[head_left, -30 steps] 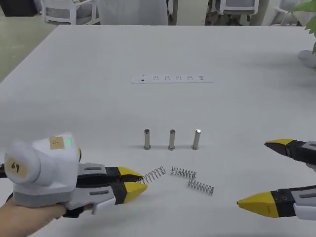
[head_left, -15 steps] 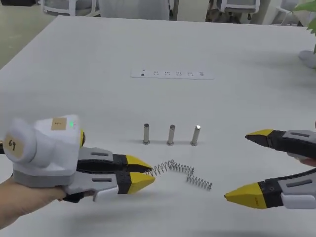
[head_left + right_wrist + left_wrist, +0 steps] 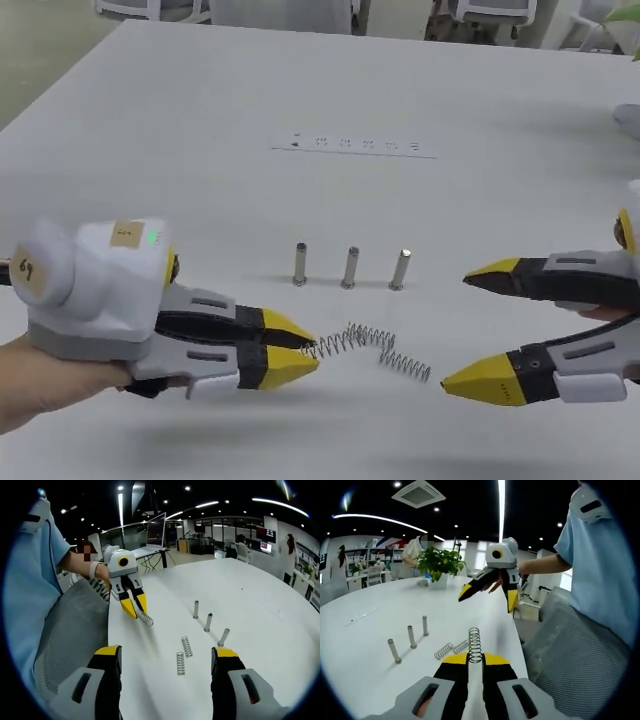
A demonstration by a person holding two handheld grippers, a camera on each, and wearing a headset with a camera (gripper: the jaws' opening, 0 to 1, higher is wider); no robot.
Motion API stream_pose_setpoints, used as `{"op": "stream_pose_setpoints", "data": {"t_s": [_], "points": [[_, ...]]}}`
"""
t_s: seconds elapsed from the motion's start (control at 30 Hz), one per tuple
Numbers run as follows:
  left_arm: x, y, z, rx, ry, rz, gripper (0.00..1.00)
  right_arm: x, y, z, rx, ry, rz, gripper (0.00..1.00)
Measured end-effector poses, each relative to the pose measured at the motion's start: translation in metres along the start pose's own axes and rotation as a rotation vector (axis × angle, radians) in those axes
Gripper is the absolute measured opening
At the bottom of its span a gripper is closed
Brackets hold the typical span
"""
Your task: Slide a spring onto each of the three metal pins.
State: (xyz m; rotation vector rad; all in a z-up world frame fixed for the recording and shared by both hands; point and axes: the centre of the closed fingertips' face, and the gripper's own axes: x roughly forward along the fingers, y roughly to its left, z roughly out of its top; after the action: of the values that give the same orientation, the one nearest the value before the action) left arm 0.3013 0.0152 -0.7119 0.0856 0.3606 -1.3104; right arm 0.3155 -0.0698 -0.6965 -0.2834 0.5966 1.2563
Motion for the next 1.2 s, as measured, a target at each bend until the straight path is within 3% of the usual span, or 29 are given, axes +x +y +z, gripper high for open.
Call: {"op": "stream_pose_setpoints", "data": {"t_s": [0.7, 1.0, 1.2], "points": [[0.011, -0.004, 0.005, 0.018, -0.010, -0.047, 0.02, 0.019, 0.017, 0.011, 0.049, 0.022, 0.142, 0.37], [0.013, -0.007, 0.005, 0.013, -0.012, -0.062, 0.02, 0.033, 0.026, 0.010, 0.055, 0.049, 0.205, 0.28], [0.013, -0.006, 0.006, 0.011, -0.015, -0.064, 0.02, 0.038, 0.027, 0.014, 0.073, 0.038, 0.234, 0.22]]}}
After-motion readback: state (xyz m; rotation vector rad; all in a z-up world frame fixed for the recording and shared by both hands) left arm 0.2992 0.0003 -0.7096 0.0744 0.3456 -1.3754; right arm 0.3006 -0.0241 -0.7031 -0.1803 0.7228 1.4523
